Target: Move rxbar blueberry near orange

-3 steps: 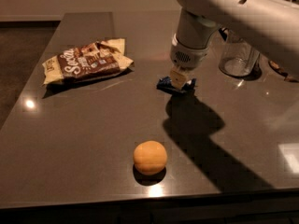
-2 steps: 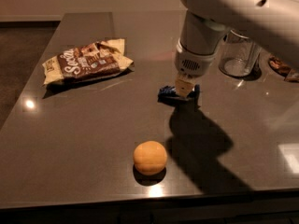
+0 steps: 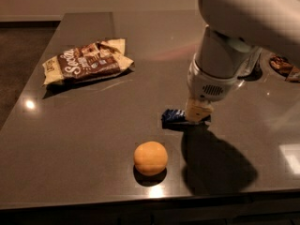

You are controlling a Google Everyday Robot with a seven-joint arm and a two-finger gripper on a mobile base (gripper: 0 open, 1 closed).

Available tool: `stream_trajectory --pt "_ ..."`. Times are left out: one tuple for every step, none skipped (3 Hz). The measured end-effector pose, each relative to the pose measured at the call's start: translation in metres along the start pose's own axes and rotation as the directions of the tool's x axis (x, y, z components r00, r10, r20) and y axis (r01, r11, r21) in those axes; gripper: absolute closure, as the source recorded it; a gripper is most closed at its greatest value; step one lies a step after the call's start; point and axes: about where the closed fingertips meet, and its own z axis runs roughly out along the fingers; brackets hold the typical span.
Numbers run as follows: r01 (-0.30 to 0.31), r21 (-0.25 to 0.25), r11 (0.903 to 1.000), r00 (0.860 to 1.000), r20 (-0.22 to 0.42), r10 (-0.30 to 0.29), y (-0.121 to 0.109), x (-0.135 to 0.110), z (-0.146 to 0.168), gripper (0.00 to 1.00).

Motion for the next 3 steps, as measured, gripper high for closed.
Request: stream_trajectory --pt "0.036 -0.031 0.9989 0.999 0.034 -0.035 0.024 0.005 -0.001 1.0" --pt "0.061 -0.061 0.9963 0.996 0.074 -0.056 0.043 0.003 0.0 0.87" --pt "0.066 -0.084 0.9943 0.992 0.109 -0.056 0.059 0.001 -0.001 0.68"
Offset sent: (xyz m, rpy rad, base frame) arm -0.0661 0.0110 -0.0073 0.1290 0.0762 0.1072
